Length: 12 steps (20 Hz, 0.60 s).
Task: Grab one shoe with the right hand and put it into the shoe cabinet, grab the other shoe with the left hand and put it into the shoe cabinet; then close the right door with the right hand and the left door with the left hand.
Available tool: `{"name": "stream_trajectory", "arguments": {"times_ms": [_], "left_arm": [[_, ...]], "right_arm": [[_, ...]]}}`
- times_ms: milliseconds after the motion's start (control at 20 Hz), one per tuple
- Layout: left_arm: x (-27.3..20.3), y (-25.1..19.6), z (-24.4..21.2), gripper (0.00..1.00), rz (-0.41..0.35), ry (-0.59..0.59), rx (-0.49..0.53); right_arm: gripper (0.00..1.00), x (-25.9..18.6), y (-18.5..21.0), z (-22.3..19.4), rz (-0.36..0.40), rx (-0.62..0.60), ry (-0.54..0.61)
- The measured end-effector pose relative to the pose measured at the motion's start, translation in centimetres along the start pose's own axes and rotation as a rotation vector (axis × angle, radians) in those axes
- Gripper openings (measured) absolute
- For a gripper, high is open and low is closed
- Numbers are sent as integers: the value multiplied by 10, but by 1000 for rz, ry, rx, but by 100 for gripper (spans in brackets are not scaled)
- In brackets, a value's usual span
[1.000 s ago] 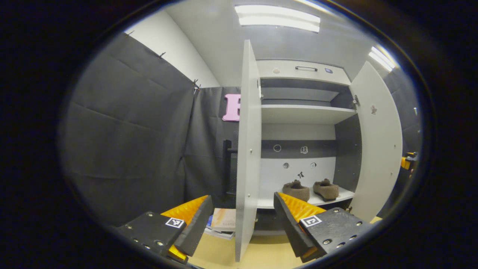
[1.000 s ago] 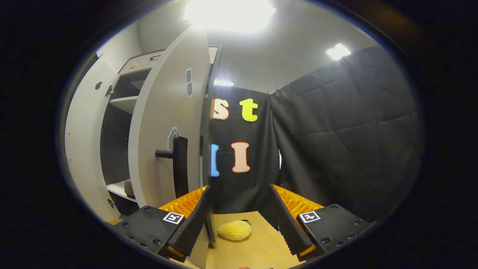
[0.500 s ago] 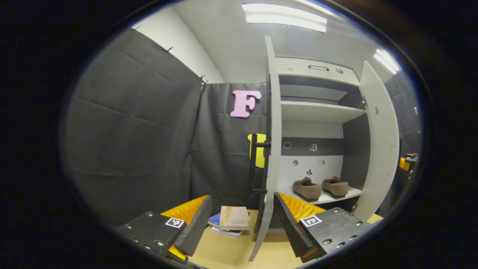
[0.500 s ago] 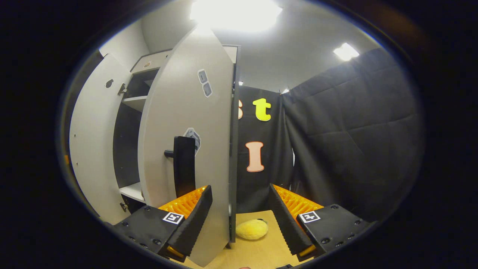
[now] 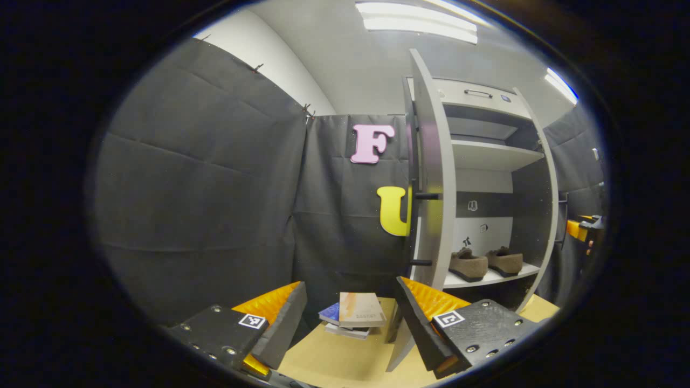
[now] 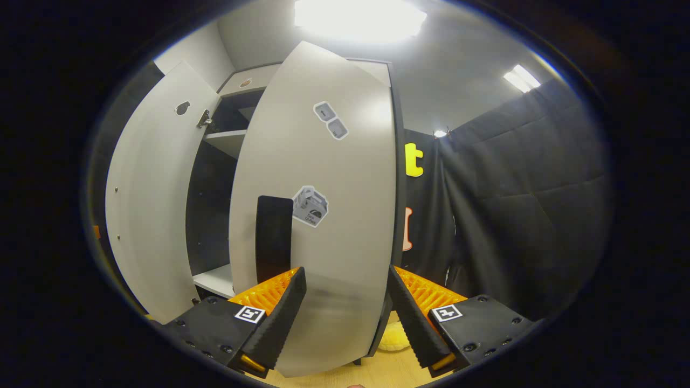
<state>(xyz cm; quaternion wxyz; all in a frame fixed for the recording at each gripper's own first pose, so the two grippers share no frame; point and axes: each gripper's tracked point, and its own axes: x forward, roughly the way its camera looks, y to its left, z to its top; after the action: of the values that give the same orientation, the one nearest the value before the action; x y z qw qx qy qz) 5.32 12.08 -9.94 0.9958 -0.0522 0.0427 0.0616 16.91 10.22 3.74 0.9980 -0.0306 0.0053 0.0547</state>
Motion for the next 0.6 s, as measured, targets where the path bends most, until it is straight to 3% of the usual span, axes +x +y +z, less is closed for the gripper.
{"name": "stream_trajectory", "arguments": {"times_ms": [250,600], "left_arm": [[16,8,-8,100,2,19,-15],[53,-3,12,100,-40,-22,-20]], "right_arm": [[95,2,3,1,-9,-2,5],[98,-31,-22,7,-47,-25,-20]]}}
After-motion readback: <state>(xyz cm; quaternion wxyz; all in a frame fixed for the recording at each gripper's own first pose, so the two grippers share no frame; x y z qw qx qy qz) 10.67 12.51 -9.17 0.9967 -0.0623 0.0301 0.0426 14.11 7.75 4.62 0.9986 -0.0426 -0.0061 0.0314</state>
